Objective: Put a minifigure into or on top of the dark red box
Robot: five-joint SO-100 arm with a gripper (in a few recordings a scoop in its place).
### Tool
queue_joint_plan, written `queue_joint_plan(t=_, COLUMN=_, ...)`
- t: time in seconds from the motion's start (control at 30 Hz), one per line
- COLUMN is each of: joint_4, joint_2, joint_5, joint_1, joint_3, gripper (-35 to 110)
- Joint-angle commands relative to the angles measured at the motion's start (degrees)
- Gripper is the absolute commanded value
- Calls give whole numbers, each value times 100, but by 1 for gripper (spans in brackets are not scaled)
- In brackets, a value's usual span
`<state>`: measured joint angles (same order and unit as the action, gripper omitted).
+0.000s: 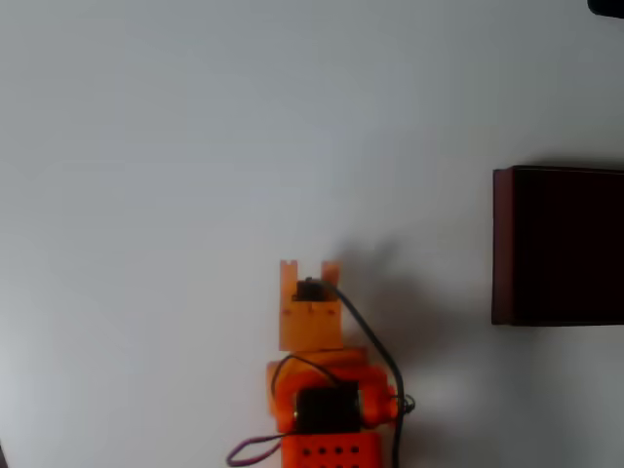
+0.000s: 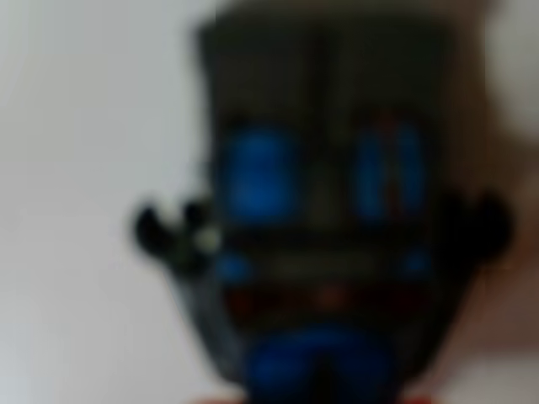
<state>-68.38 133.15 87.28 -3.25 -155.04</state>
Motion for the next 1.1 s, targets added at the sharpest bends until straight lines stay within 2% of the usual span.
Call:
queue_joint_plan(t=0.0, joint_4=-492, joint_2=114, joint_5=-237, joint_1=88, joint_3=492, gripper=0)
queue_joint_plan(t=0.33, joint_4=-1380, joint_2=378, joint_5=-1635, joint_1=1063, joint_3=1767, gripper=0)
queue_joint_plan(t=0.6, joint_4=-2373, joint_2=-149, joint_5=-3278, joint_1=2681, joint_3=4157, gripper=0)
queue_joint_plan(t=0.87, joint_4=-2575, joint_2=-2540, joint_5=-4184, joint_1=4140, joint_3=6794, gripper=0)
queue_joint_plan(t=1.07, joint_4=-2742, joint_2=-5098, joint_5=-4518, joint_1=4570, joint_3=9290, gripper=0)
